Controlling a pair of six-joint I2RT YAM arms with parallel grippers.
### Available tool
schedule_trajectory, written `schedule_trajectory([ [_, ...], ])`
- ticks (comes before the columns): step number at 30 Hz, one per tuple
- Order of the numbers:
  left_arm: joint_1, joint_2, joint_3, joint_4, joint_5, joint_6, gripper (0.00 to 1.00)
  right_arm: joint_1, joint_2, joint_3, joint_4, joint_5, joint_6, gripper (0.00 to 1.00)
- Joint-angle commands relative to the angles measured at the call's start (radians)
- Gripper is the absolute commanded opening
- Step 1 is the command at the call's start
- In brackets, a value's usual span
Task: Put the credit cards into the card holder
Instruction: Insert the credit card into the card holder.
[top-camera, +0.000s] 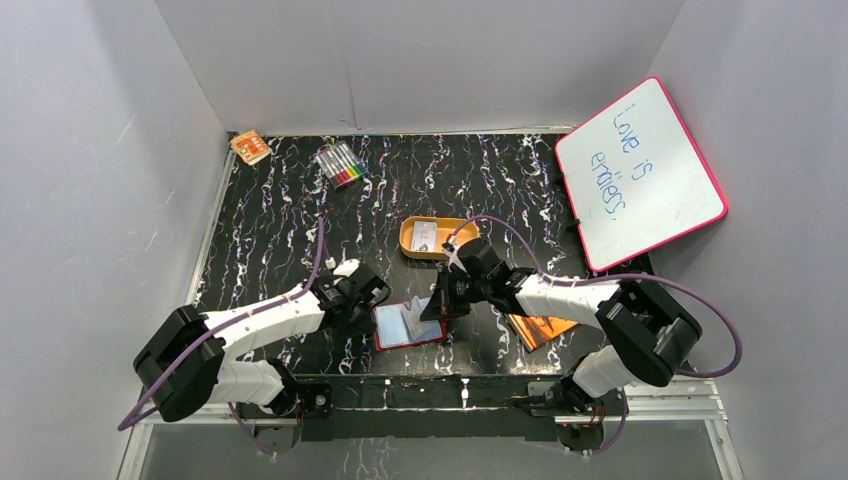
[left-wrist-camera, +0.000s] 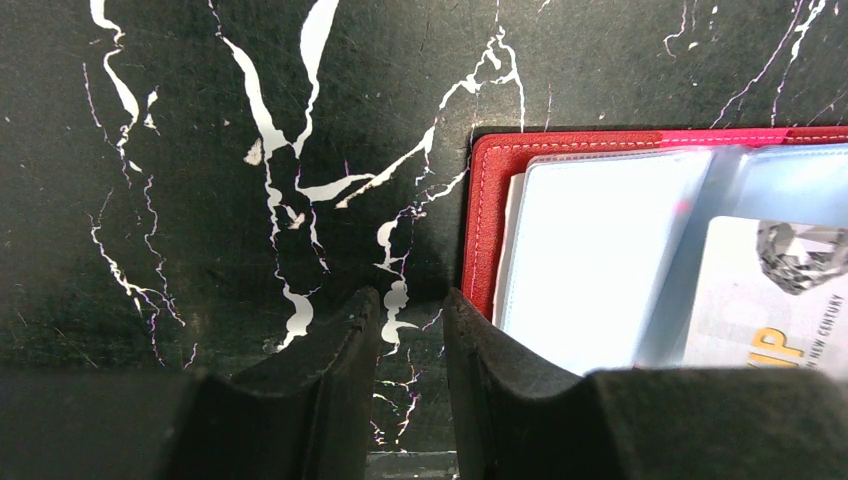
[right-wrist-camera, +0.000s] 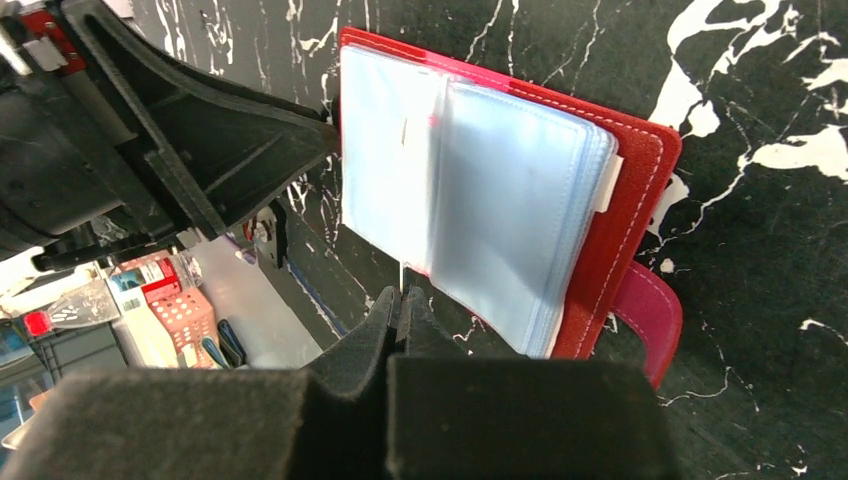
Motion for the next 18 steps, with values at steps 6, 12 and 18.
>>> schedule_trajectory([
  [6, 0.002, 0.027, -0.041, 0.002, 0.026, -0.005, 0.28, -0.003, 0.050, -0.010, 0.035, -0.042, -0.009, 0.00],
  [12, 0.002, 0.032, -0.038, 0.004, 0.027, -0.005, 0.27, -0.004, 0.067, -0.009, 0.042, -0.053, -0.009, 0.00],
  [18, 0.002, 0.042, -0.038, 0.013, 0.036, -0.002, 0.27, -0.003, 0.088, -0.011, 0.076, -0.078, 0.002, 0.00],
])
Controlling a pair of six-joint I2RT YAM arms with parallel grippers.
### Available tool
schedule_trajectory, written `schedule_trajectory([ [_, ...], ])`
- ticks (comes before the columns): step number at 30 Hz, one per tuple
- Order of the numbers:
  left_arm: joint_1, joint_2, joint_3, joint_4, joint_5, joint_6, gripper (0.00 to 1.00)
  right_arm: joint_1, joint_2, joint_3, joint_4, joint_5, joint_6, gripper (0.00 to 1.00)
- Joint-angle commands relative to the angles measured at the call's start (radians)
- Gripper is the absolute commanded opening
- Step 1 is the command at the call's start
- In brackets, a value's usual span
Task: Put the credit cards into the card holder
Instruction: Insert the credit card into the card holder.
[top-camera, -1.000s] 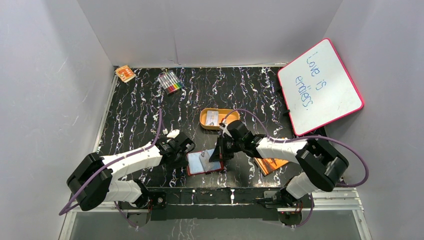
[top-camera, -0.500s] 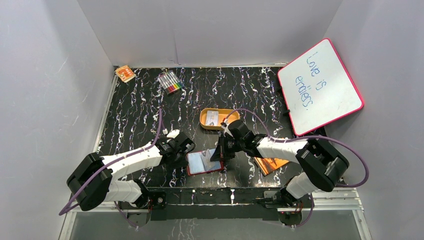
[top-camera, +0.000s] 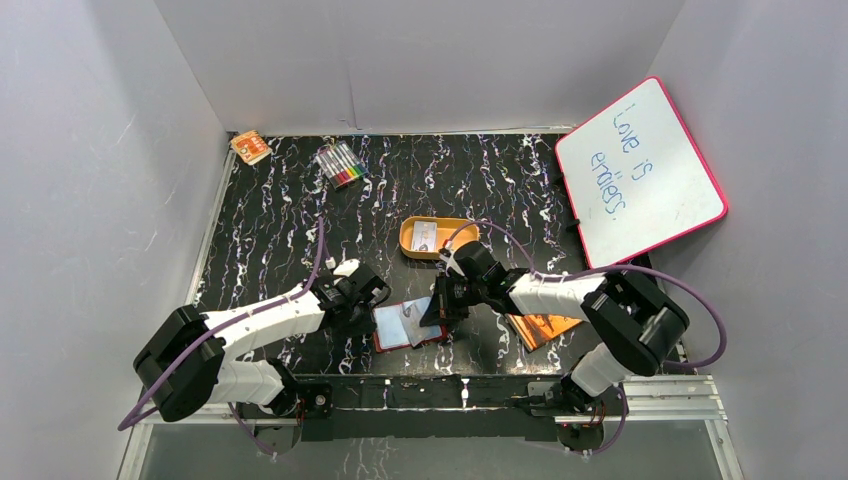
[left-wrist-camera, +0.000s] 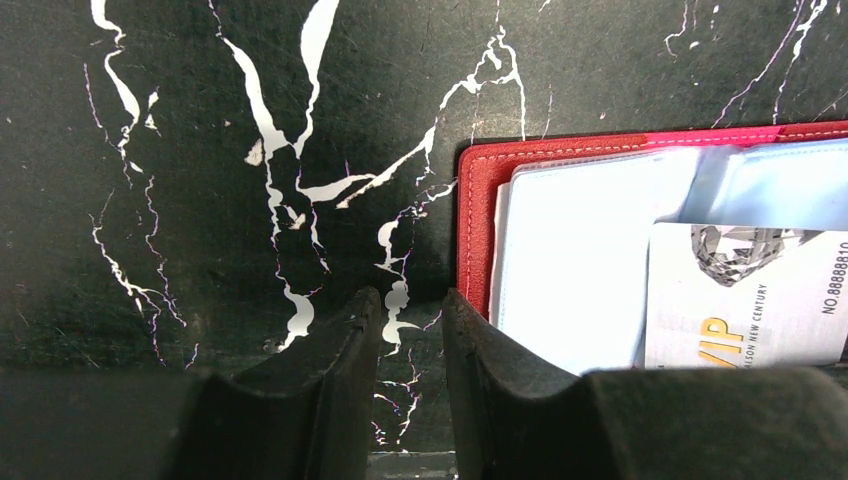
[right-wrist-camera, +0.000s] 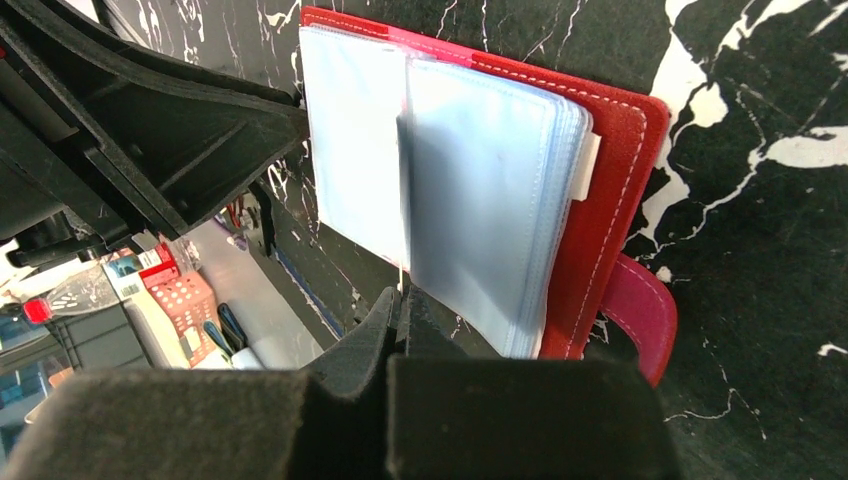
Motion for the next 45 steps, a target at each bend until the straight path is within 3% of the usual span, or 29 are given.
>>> schedule_trajectory([
  [1, 0.002, 0.044, -0.038, 0.014, 0.035, -0.003, 0.27, -0.003, 0.018, -0.011, 0.068, -0.038, 0.004, 0.00],
  [23, 0.002, 0.088, -0.018, 0.028, 0.040, 0.022, 0.26, -0.003, 0.046, -0.029, 0.176, -0.090, 0.012, 0.00],
  [45, 0.002, 0.115, -0.003, 0.024, 0.045, 0.038, 0.26, -0.068, 0.030, -0.138, 0.213, 0.000, 0.068, 0.00],
])
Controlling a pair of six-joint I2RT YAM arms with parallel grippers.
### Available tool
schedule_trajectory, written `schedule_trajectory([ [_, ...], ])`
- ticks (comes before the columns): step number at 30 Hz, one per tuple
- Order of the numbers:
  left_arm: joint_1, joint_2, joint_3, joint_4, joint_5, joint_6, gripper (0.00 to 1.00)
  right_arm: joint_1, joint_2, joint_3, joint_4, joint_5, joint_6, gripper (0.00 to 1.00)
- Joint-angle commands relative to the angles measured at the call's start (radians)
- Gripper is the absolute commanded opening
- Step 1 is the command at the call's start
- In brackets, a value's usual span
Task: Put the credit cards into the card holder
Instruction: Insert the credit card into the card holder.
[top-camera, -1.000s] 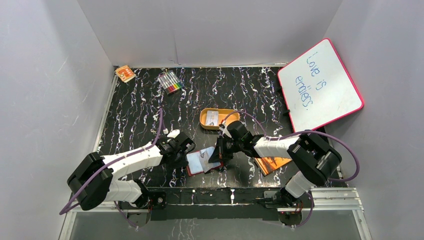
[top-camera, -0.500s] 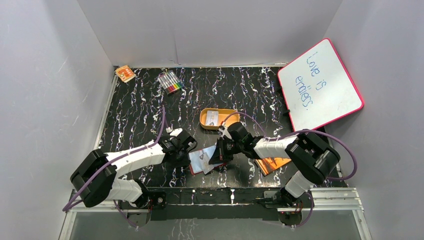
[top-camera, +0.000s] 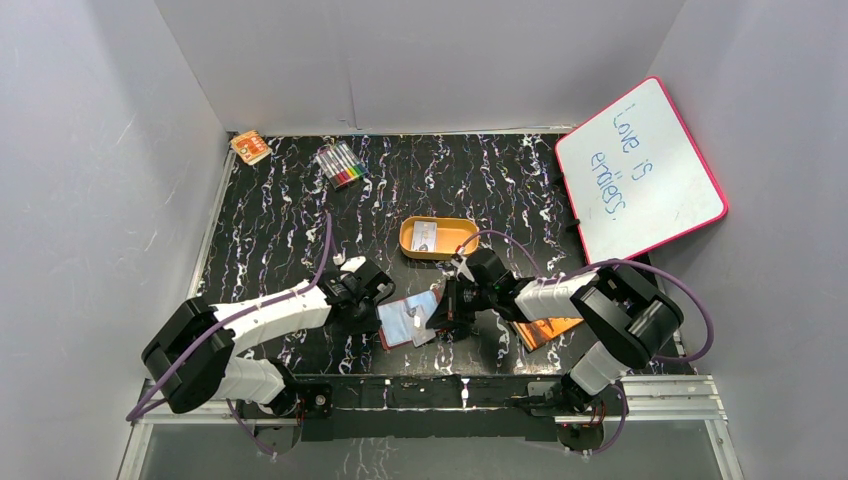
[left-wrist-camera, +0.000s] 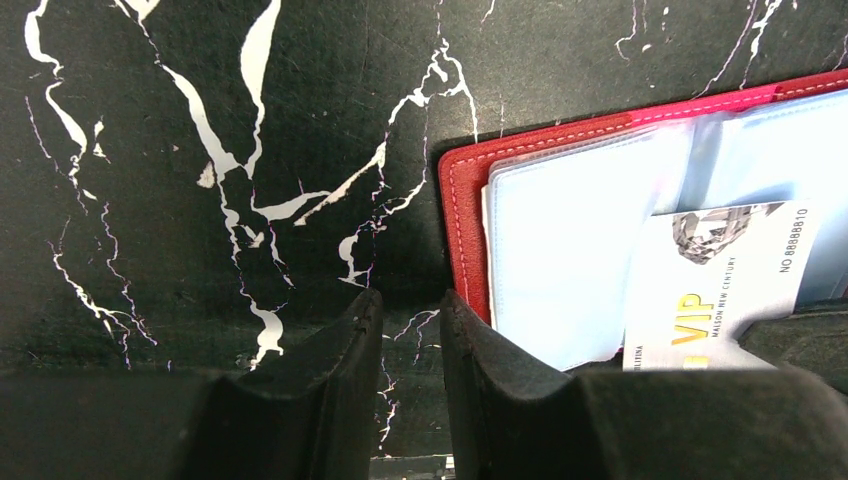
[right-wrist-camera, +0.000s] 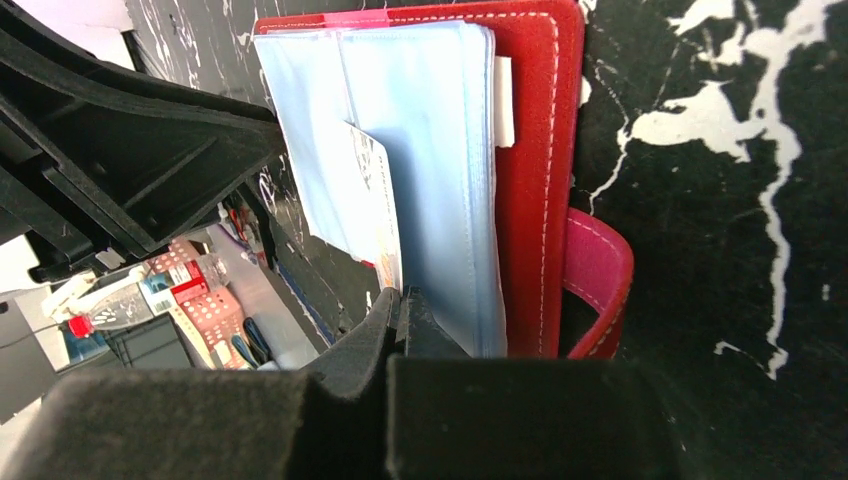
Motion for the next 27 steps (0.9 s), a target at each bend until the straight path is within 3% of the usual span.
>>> schedule_trajectory([
  [1, 0.001, 0.058, -0.040, 0.002, 0.022, -0.001, 0.26, -0.015, -0.020, -0.016, 0.011, 0.037, 0.004, 0.00],
  [27, 0.000, 0.081, -0.031, 0.054, 0.065, 0.017, 0.25, -0.017, 0.001, -0.029, 0.075, -0.010, -0.032, 0.00],
])
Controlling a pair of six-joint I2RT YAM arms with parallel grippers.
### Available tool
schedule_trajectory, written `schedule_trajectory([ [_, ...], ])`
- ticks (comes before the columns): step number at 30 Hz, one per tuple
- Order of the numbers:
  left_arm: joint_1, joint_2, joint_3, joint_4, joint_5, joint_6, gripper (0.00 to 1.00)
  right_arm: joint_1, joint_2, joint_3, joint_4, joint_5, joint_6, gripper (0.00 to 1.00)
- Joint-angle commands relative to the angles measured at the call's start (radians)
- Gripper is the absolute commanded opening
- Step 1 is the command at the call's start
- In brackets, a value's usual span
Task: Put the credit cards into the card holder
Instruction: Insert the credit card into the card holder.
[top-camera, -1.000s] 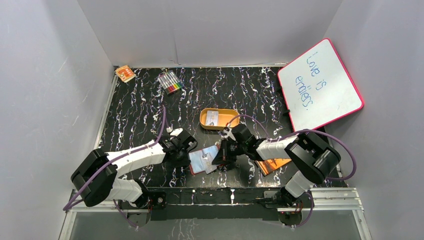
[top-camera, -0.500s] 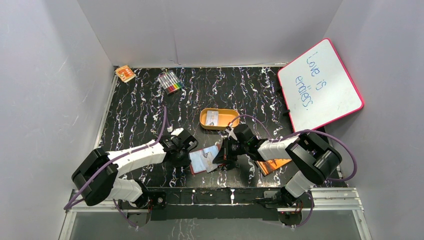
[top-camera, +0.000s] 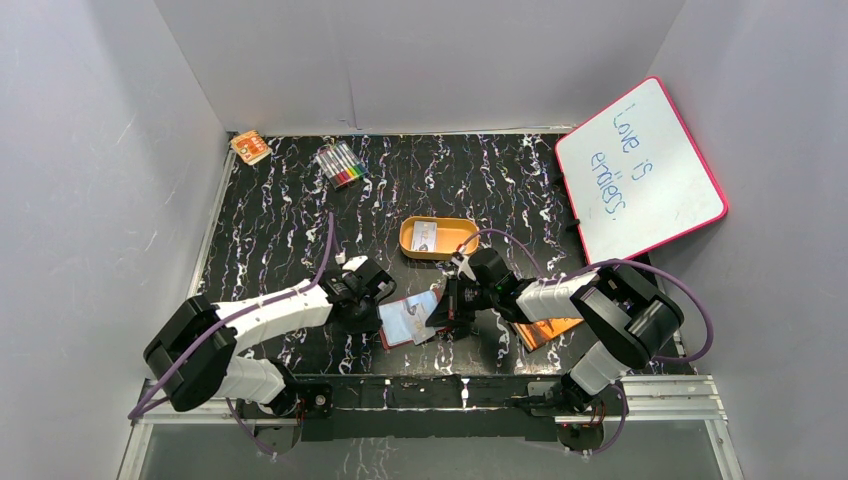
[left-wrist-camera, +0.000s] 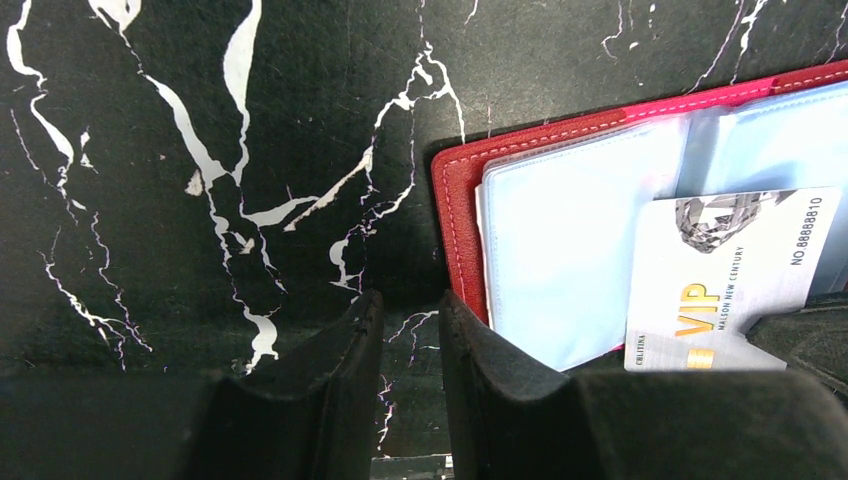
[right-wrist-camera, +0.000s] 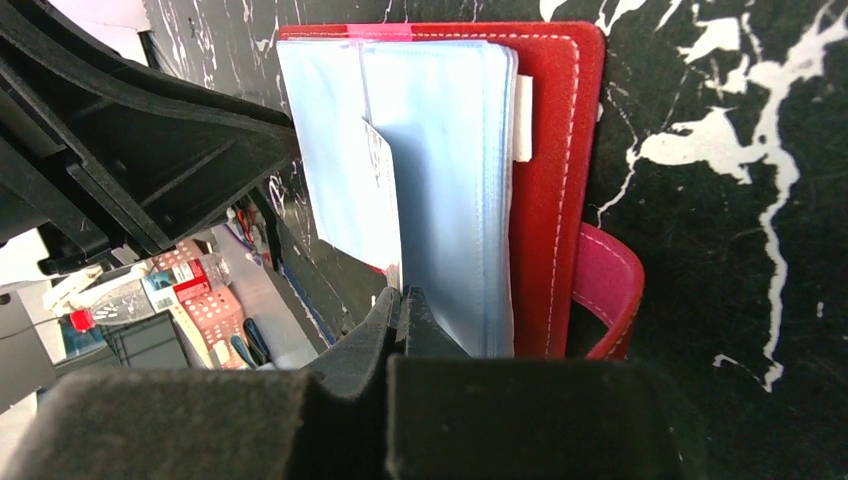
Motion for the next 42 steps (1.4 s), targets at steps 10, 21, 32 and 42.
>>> schedule_trajectory([
  [10, -0.002, 0.080, -0.034, 0.047, 0.049, 0.000, 0.25, -0.002, 0.019, -0.008, 0.071, -0.037, -0.034, 0.00],
  [21, -0.002, 0.093, -0.029, 0.046, 0.055, 0.002, 0.24, -0.002, 0.013, -0.063, 0.145, 0.010, 0.077, 0.00],
  [32, -0.002, 0.086, -0.035, 0.046, 0.062, 0.001, 0.24, -0.003, -0.003, -0.091, 0.180, 0.085, 0.158, 0.00],
  [42, -0.002, 0.088, -0.036, 0.050, 0.068, 0.002, 0.24, -0.003, 0.016, -0.072, 0.176, 0.094, 0.160, 0.00],
])
